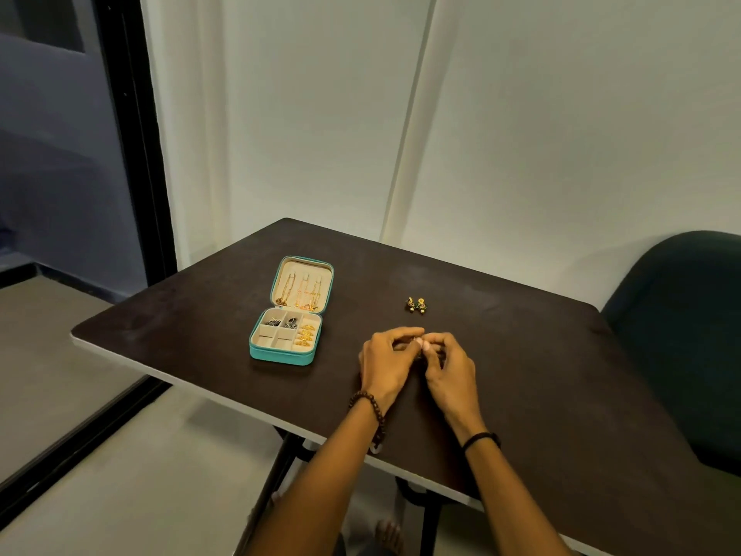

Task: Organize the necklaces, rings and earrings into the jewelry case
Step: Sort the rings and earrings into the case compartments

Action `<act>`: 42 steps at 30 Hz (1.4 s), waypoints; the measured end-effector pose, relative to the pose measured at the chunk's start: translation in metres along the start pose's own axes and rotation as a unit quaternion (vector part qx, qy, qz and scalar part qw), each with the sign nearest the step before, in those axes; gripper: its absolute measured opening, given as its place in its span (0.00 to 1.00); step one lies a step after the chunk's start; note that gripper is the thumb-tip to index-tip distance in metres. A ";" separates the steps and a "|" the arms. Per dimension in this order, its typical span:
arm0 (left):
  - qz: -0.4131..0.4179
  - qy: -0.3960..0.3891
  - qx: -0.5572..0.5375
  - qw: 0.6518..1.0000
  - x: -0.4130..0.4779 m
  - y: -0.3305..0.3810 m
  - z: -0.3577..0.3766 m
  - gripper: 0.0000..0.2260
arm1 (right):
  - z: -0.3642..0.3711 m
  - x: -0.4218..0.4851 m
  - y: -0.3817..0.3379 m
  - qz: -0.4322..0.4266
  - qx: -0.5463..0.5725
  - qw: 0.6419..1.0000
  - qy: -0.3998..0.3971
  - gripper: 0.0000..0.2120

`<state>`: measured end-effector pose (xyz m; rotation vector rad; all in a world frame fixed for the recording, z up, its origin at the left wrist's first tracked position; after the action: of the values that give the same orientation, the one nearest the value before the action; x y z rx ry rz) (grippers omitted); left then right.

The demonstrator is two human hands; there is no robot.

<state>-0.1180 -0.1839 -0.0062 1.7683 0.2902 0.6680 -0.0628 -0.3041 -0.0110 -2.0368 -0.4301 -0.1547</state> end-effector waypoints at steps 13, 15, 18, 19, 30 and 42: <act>-0.113 0.011 -0.169 0.979 -0.057 0.017 -0.019 0.08 | -0.019 -0.056 -0.021 0.066 0.067 0.995 -0.026 0.05; -0.129 0.018 -0.188 0.973 -0.062 0.018 -0.024 0.07 | -0.021 -0.062 -0.027 0.080 0.099 0.992 -0.026 0.05; -0.151 0.003 -0.222 0.963 -0.068 0.026 -0.033 0.08 | -0.025 -0.070 -0.039 0.084 0.161 0.983 -0.041 0.06; -0.155 -0.004 -0.237 0.959 -0.070 0.029 -0.035 0.08 | -0.026 -0.071 -0.044 0.085 0.171 0.981 -0.044 0.06; -0.114 -0.045 -0.276 0.953 -0.073 0.074 -0.060 0.07 | -0.052 -0.083 -0.095 0.097 0.296 0.946 -0.091 0.09; -0.137 -0.078 -0.308 0.938 -0.062 0.089 -0.092 0.15 | -0.054 -0.079 -0.124 0.138 0.334 0.923 -0.132 0.22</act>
<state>-0.2334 -0.1697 0.0756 1.1411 0.1858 0.3573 -0.1775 -0.3160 0.0950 -1.4156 -0.2977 0.3988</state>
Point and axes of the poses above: each hand's wrist, its own x-axis towards the middle knuckle, its own z-axis out of the palm, y = z × x, the point moved 4 cm from there along x, towards the middle knuckle, and after that the axes turned 6 degrees about z, right-handed, at the moved point
